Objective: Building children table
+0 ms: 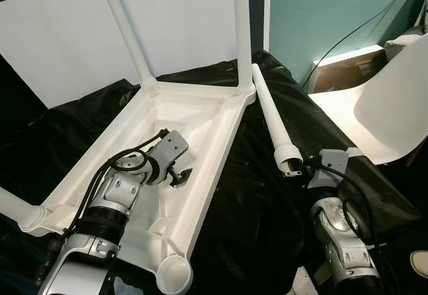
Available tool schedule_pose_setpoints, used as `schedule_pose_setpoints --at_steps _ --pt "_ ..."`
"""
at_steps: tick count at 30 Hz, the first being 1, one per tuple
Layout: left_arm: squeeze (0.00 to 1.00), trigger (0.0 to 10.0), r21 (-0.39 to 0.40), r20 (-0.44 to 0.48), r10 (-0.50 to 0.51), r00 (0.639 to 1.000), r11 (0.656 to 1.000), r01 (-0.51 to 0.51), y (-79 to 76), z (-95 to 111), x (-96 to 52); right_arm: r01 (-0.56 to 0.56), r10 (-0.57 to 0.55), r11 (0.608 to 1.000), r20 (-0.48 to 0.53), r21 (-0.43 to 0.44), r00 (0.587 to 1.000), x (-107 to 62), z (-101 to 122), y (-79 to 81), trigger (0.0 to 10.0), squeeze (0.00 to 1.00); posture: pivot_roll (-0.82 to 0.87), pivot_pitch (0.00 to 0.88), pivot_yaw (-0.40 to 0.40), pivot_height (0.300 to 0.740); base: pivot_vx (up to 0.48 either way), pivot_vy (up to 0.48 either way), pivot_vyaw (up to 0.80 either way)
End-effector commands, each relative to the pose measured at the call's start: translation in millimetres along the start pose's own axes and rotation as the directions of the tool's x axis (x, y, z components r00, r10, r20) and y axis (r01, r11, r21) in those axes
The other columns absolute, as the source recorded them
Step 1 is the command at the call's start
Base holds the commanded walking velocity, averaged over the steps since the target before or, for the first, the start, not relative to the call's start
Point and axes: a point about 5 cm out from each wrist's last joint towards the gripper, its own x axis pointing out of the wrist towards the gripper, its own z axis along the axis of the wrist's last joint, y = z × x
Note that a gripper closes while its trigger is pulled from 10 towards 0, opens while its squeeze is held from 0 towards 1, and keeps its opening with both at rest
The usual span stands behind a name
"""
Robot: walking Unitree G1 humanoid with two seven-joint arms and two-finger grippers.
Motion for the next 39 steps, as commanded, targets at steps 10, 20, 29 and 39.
schedule_pose_setpoints --at_steps 10,20,29,39 --pt "0.55 10.0 0.151 0.121 -0.190 0.974 0.974 0.171 -7.3 1 -31.9 -0.047 0.047 0.999 -0.016 -0.002 0.999 -0.2 -4 11.3 10.0 0.00 -0.04 0.000 0.142 0.740 0.000 0.000 0.00" --pt "0.57 10.0 0.244 0.041 -0.332 0.942 0.918 0.313 -0.8 -8 -59.6 -0.058 0.058 0.998 -0.016 -0.002 0.998 1.9 -5 13.3 10.0 0.00 -0.03 0.000 0.142 0.740 0.000 0.000 0.00" --pt "0.55 10.0 0.271 -0.019 -0.285 0.958 0.921 0.279 7.7 -15 -59.7 -0.055 0.055 0.998 -0.016 0.000 0.998 1.0 -5 14.1 10.0 0.00 -0.04 0.000 0.145 0.740 0.000 0.000 0.00" --pt "0.46 10.0 0.182 0.065 -0.444 0.894 0.886 0.427 -33.5 -9 -44.7 -0.049 0.049 0.999 -0.014 -0.004 0.999 1.5 -5 12.1 10.0 0.00 -0.04 0.000 0.142 0.740 0.000 0.000 0.00"
